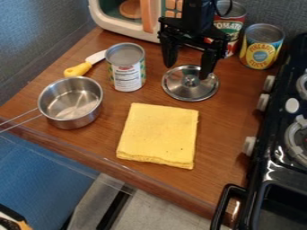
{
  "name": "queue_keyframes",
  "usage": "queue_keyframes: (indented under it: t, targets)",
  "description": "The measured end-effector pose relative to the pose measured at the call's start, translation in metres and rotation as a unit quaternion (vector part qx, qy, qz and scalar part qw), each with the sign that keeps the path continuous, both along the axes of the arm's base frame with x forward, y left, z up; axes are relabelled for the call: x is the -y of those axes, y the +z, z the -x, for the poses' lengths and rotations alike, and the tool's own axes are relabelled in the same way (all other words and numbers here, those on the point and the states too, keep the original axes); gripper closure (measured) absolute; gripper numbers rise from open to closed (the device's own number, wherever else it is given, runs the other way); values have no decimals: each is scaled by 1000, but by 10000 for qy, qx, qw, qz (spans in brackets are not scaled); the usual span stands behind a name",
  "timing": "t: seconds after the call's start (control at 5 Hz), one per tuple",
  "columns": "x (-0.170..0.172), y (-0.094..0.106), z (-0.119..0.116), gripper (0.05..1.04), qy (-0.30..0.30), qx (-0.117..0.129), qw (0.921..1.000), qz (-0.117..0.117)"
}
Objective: Put the pot lid on the table over the pot on the bottom left of the table
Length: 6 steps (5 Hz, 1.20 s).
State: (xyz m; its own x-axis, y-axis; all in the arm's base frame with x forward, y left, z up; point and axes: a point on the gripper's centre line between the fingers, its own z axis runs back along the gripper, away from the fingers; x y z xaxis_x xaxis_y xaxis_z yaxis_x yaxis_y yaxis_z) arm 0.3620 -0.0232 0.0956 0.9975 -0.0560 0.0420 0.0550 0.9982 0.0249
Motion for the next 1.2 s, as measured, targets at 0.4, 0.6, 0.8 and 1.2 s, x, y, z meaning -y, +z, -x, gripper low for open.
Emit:
queue_keyframes:
  t: [0.4, 0.6, 0.8, 1.2]
  targets:
    - [1, -15, -11, 83, 88, 55, 9997, 203]
    - [-13, -28, -33, 83, 346, 153, 9991, 170]
    - [-17, -37, -53, 83, 391, 131, 9991, 50]
    - [-21, -57, -59, 83, 464, -80, 9989, -82]
